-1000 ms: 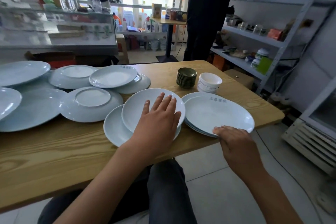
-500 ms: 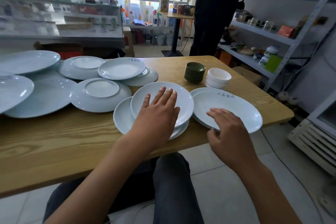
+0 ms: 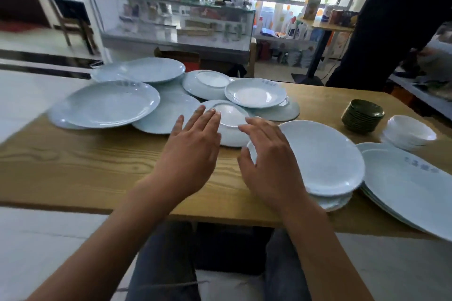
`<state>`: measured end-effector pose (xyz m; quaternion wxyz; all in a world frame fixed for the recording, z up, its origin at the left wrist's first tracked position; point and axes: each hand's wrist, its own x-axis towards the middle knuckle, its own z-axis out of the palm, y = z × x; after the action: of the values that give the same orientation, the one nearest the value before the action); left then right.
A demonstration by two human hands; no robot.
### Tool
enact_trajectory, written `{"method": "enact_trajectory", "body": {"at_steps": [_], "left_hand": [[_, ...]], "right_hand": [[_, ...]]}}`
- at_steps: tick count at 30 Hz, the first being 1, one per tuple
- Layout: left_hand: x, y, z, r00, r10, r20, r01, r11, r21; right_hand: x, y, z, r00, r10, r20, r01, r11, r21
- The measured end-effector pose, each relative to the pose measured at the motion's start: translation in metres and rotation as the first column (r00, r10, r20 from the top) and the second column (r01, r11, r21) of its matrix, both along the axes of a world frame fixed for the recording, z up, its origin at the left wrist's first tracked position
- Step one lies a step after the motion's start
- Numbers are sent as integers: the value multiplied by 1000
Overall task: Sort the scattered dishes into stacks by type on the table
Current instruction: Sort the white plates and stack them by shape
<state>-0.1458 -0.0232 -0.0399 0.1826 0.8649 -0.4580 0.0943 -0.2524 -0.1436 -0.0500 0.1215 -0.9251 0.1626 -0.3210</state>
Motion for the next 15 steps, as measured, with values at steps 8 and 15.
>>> {"method": "enact_trajectory", "body": {"at_steps": [8, 15], "left_hand": [[75, 67, -28, 960, 279, 17, -277, 958, -75], [136, 106, -47, 810, 584, -60, -586, 809, -43]], "right_hand": [[100, 63, -8, 960, 273, -58, -270, 961, 53], [157, 77, -51, 959, 252, -133, -248, 968, 45]]}}
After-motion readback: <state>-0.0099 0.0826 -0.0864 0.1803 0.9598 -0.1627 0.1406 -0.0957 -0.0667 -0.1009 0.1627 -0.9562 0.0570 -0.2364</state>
